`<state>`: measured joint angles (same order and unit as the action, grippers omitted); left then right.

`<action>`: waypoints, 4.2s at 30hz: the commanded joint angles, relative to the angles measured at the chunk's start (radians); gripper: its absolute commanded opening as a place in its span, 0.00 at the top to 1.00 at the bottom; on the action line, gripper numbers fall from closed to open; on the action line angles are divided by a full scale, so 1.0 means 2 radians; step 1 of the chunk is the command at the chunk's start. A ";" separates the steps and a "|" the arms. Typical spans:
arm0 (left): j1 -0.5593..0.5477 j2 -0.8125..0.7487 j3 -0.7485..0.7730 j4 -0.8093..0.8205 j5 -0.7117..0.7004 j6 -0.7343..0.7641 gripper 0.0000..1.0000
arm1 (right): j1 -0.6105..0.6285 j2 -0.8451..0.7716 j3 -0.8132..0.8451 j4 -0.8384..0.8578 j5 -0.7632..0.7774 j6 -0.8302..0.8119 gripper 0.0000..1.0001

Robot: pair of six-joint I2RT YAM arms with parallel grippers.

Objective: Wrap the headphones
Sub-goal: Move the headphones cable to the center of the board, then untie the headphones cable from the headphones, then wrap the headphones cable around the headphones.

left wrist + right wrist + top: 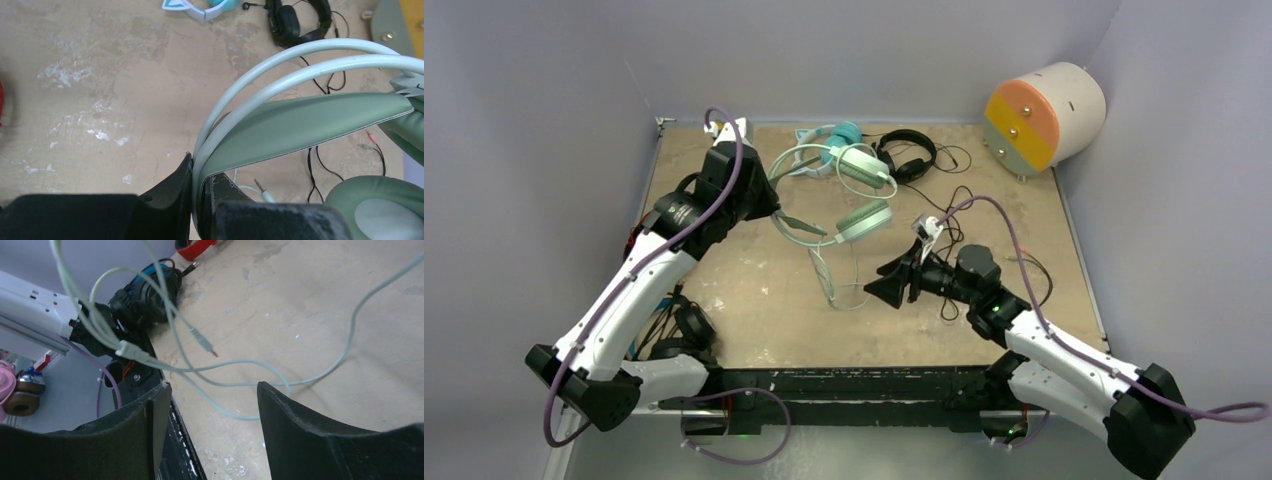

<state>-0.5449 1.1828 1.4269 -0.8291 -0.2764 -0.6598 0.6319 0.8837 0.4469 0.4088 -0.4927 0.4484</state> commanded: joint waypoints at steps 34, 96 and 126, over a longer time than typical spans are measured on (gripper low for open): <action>0.043 0.085 -0.141 0.037 -0.056 -0.192 1.00 | 0.144 -0.071 0.153 -0.172 0.283 -0.122 0.90; 0.123 -0.088 0.092 -0.072 0.331 0.021 1.00 | 0.049 0.373 0.174 0.363 -0.063 -0.031 0.17; 0.130 -0.005 0.076 0.061 -0.017 -0.151 1.00 | 0.215 0.312 0.056 0.355 0.001 0.011 0.95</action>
<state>-0.3012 1.2167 1.5597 -0.9619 -0.1570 -0.8383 1.0180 1.5608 0.5461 1.2064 -0.4896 0.4786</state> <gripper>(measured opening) 0.046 0.041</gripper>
